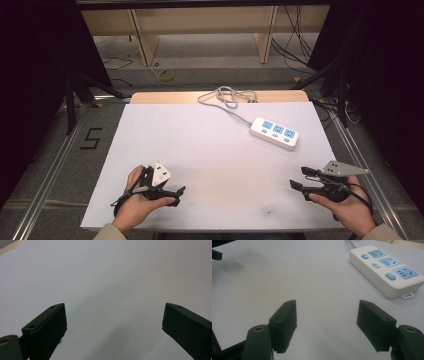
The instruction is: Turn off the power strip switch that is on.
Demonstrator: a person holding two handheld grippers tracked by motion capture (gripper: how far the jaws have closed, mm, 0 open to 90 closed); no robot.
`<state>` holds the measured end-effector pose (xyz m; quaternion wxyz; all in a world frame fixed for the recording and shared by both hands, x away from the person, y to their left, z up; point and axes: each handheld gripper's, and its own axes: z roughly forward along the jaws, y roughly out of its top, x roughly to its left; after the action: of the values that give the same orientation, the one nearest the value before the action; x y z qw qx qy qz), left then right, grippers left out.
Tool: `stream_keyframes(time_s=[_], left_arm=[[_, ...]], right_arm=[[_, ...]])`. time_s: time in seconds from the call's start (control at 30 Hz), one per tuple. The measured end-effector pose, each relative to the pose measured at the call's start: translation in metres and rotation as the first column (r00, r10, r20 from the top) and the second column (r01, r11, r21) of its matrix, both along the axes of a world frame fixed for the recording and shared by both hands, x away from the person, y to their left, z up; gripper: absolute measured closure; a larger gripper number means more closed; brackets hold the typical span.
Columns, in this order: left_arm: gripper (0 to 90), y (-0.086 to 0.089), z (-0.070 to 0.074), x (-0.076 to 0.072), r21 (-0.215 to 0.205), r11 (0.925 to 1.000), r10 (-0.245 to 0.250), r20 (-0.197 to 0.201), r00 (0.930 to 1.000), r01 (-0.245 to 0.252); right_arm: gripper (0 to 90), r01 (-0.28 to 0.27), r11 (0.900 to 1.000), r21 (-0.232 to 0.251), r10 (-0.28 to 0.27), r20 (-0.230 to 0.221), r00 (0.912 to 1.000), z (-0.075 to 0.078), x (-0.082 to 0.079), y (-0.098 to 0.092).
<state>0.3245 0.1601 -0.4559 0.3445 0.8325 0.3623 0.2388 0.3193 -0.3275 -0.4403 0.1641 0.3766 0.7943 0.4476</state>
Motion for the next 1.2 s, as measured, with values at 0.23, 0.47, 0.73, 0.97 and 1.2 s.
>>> stream_keyframes(time_s=[0.23,0.47,0.73,0.97,1.2], left_arm=[[7.1,0.005,0.001,0.001,-0.004,0.9997,0.023,0.017,0.9996,-0.023],[8.5,0.009,0.001,0.003,0.010,0.9994,0.033,0.027,0.9991,-0.034],[9.8,0.010,0.000,0.005,0.008,0.9992,0.040,0.029,0.9988,-0.040],[9.8,0.009,0.001,0.004,0.011,0.9992,0.038,0.038,0.9986,-0.038],[9.8,0.009,0.000,0.005,0.009,0.9991,0.042,0.039,0.9984,-0.042]], right_arm=[[33.4,0.002,1.000,-0.001,-0.002,0.009,1.0000,0.000,0.000,0.001],[42.5,0.006,1.000,-0.020,-0.005,0.005,1.0000,0.001,0.000,-0.001],[67.1,0.042,0.997,-0.070,-0.040,0.029,0.9988,0.005,0.004,-0.004],[80.4,0.083,0.991,-0.105,-0.079,0.049,0.9957,0.010,0.010,-0.005],[90.0,0.112,0.986,-0.124,-0.107,0.045,0.9932,0.011,0.020,-0.003]])
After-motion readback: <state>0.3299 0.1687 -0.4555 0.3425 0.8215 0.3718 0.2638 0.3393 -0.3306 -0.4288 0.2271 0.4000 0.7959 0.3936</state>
